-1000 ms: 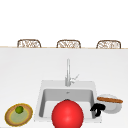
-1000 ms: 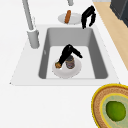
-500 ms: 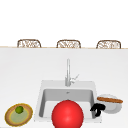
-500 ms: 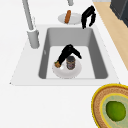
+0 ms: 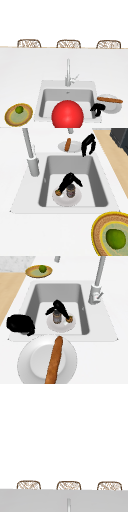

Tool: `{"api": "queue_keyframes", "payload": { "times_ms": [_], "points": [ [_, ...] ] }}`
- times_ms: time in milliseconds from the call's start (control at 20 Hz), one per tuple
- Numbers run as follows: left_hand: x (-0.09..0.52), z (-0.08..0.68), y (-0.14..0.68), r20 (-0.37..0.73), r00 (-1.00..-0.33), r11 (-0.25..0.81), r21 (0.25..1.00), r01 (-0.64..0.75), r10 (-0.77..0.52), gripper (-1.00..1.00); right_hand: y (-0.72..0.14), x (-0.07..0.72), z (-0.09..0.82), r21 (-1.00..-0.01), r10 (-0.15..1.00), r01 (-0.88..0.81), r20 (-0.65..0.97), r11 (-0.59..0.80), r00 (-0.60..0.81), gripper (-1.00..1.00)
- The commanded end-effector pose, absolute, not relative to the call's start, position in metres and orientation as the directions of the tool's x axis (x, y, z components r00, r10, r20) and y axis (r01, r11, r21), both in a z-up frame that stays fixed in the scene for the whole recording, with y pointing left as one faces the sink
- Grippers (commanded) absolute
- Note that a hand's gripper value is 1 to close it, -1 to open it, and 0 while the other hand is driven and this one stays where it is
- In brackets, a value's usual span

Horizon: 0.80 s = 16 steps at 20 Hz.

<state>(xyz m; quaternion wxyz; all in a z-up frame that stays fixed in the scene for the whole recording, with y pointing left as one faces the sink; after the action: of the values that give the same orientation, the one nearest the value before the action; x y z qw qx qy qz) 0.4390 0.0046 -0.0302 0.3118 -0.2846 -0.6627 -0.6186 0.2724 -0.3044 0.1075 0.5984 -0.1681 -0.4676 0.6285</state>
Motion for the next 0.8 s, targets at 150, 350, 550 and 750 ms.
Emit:
{"api": "queue_keyframes", "payload": {
  "times_ms": [150,350,550,750],
  "points": [
    [0.439,-0.042,0.008,0.763,-0.647,0.093,0.643,0.76,0.017,-1.0,-0.304,0.272,0.107,-0.789,0.909,-0.595,0.348,0.154,-0.227,0.0],
    [0.44,-0.044,0.013,0.753,-0.657,0.093,0.653,0.751,0.023,-1.0,-0.304,0.272,0.107,-0.789,0.909,-0.595,0.348,0.154,-0.227,0.0],
    [0.44,-0.046,0.018,0.74,-0.672,0.1,0.667,0.738,0.028,-1.0,-0.304,0.272,0.107,-0.789,0.909,-0.595,0.348,0.154,-0.227,0.0],
    [0.446,-0.043,0.028,0.708,-0.701,0.095,0.694,0.714,0.09,1.0,-0.304,0.272,0.107,-0.789,0.909,-0.595,0.348,0.154,-0.227,0.0]
  ]
}}
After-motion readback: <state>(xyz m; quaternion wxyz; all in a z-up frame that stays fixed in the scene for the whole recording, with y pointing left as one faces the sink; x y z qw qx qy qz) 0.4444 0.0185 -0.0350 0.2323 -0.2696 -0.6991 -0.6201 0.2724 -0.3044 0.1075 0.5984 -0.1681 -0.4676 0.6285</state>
